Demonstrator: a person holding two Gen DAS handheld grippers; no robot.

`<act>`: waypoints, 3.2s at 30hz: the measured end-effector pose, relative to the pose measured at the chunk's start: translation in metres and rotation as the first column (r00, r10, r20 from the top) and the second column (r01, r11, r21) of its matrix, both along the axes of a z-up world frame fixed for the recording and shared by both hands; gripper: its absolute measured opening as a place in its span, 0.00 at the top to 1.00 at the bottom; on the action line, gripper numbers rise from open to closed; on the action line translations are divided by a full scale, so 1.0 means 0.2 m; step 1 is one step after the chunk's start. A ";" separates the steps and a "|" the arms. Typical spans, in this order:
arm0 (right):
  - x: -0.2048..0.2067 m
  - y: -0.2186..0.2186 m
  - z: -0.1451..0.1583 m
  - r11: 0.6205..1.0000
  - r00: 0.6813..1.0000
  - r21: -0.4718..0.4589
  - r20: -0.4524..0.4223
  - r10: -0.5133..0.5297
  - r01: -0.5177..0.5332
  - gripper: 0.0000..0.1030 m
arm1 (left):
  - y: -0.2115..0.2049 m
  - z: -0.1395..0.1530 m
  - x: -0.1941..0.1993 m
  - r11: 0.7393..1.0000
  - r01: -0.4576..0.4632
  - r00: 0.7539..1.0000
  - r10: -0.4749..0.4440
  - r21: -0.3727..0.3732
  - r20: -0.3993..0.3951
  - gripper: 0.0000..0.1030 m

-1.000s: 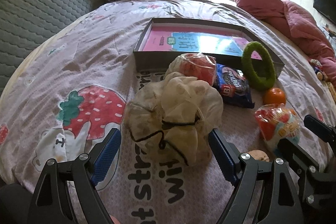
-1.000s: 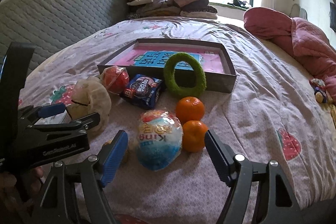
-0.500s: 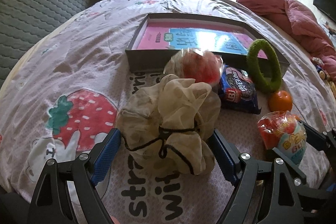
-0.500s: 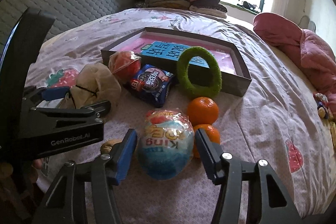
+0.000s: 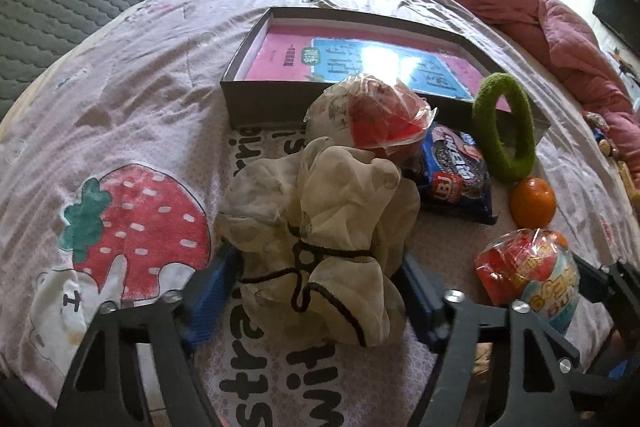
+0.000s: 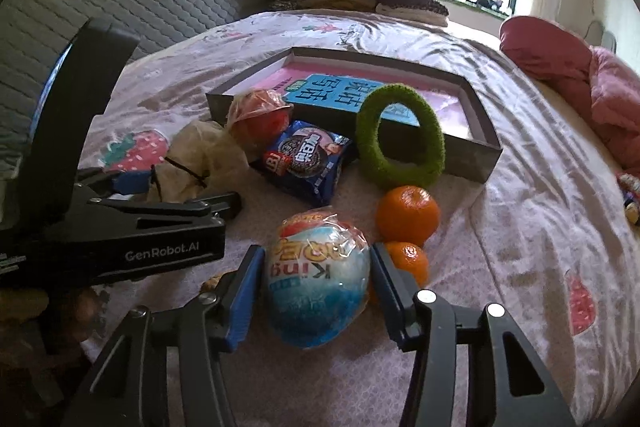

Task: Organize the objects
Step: 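Grasp the cream mesh bag with left tool while right tool grasps the blue Kinder egg, then lift and carry the bag and Kinder egg over the pink tray with both tools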

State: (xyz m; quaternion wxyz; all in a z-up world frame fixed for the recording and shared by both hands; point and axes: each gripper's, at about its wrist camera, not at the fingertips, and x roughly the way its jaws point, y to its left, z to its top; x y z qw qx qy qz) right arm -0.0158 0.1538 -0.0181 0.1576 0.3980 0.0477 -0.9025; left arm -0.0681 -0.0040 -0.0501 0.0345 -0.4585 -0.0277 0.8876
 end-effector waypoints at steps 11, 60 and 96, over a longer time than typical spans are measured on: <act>0.01 0.04 0.01 0.999 1.000 -0.052 0.000 -0.007 0.007 0.49 | 0.00 0.05 0.05 0.998 0.043 0.999 -0.042 0.050 -0.021 0.81; -0.26 0.19 0.38 0.994 0.972 -0.052 -0.209 -0.103 0.094 0.49 | 0.12 0.42 -0.11 0.997 0.062 0.973 -0.068 -0.037 -0.221 0.84; -0.92 0.30 0.26 0.990 0.981 -0.004 -0.131 -0.140 0.141 0.49 | 0.08 0.26 -0.77 0.998 0.045 0.996 -0.049 -0.050 -0.075 0.84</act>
